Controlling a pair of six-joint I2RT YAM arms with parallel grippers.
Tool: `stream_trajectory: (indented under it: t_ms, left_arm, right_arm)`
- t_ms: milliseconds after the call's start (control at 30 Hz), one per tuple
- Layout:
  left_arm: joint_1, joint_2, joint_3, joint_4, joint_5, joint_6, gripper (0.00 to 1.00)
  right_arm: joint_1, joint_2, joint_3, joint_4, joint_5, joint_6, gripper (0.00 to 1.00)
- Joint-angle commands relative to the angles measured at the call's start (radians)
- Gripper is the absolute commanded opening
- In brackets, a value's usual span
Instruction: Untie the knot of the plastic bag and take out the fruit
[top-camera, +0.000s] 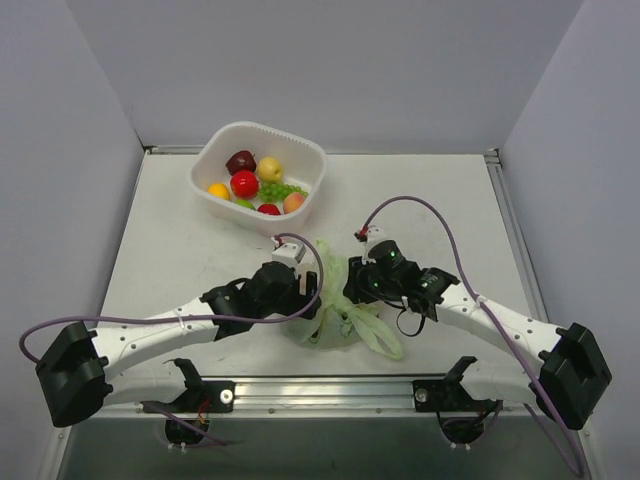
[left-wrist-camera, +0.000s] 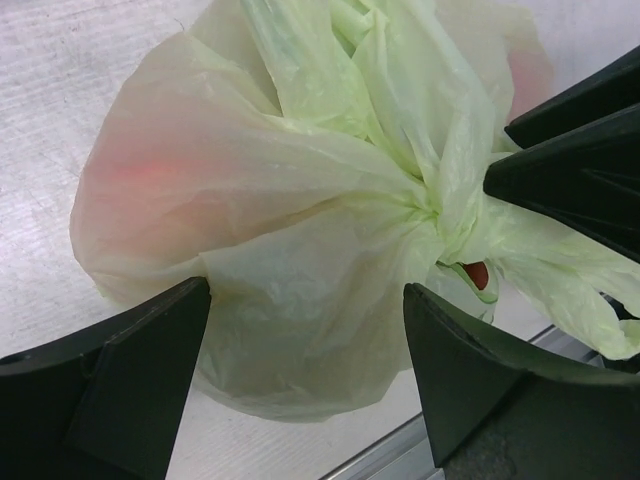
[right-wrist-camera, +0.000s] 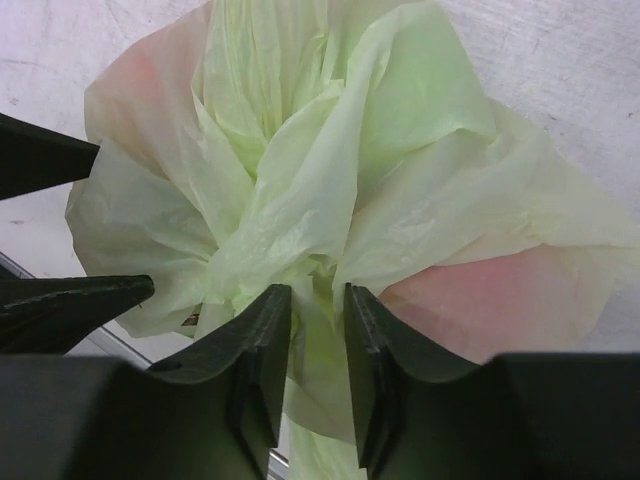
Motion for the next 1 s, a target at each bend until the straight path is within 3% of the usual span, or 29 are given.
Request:
stream_trajectory:
  t_ms: [0,133,233,267,333,367,567,833,967]
  left_arm:
    - [-0.034,0.022,0.038,0.065,-0.087,-0.056,0.86]
    - [-0.071,0.046,0.023,0.087,-0.127,-0.091,0.76]
    - [-0.083,0.063,0.017,0.105,-0.142,-0.103,0.56]
    - [-0.088,0.068,0.015,0.11,-0.147,-0.106,0.42]
    - [-0.089,0.069,0.009,0.124,-0.151,-0.106,0.24]
    - [-0.089,0.068,0.003,0.128,-0.17,-0.105,0.0]
    - [-0.071,-0.046,-0.038,0.055,-0.278,-0.097,0.0]
    - [0.174,-0.283,-0.118,-0.123,-0.251,-0.076,0.0]
    - [0.245,-0.317,-0.112,-0.14,-0.191,-0.007,0.0]
  right_arm:
    - [-0.001,-0.024,-0.022,0.059,-0.017,0.026,0.27]
    - [0.002,-0.035,-0.041,0.084,-0.031,0.033,0.15]
    - [0.008,-0.037,-0.055,0.119,-0.036,0.039,0.1]
    - [0.011,-0.037,-0.058,0.127,-0.037,0.039,0.09]
    - [0.012,-0.041,-0.067,0.13,-0.036,0.036,0.08]
    - [0.011,-0.049,-0.076,0.127,-0.022,0.026,0.07]
    - [-0.089,-0.153,-0.151,0.096,0.05,0.032,0.0]
    - [-0.333,-0.377,-0.252,-0.016,0.173,0.147,0.0]
    - [-0.34,-0.434,-0.253,-0.041,0.172,0.116,0.02]
